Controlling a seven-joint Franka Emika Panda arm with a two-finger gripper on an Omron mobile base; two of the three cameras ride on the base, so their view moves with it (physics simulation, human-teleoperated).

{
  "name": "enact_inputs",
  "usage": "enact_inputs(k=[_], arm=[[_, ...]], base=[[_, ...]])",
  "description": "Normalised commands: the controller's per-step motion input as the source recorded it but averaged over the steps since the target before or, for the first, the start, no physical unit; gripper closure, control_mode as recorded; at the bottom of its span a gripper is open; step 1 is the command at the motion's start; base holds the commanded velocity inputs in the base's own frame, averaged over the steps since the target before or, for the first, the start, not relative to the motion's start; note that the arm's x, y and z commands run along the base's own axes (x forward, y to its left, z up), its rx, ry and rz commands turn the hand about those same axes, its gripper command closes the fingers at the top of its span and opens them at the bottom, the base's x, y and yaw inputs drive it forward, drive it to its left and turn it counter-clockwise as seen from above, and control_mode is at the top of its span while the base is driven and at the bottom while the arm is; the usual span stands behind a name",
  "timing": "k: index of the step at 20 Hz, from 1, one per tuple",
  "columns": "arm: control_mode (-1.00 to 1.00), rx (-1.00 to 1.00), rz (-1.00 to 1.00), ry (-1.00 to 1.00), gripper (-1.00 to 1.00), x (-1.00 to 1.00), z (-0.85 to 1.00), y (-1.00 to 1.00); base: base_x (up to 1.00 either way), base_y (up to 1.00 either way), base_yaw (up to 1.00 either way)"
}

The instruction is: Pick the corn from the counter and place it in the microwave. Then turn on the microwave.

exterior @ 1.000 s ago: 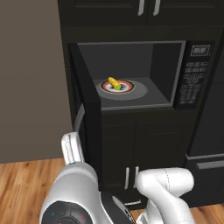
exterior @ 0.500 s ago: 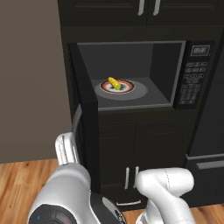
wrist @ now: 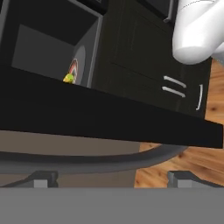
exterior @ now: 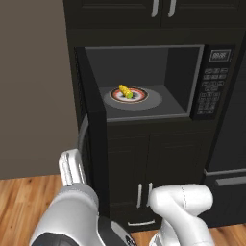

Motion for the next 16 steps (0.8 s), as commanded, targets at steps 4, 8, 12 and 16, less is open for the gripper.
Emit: enact_inputs(k=[4,8,12,16], arm=[[-1.0,0.0,0.0,0.0,-1.0,-0.08,-0.1,0.06],[-1.0,-0.01,0.0,0.0,-1.0,-0.03,-0.07,0.11],[-1.0,0.0,0.0,0.0,-1.0,0.15,-0.01,0.11],[-1.0,0.0,-0.02,0.0,-1.0,0.27,0.0,0.01]], base=[[0.0,0.0,0.0],[0.0,0.0,0.0],[0.0,0.0,0.0],[0.0,0.0,0.0]])
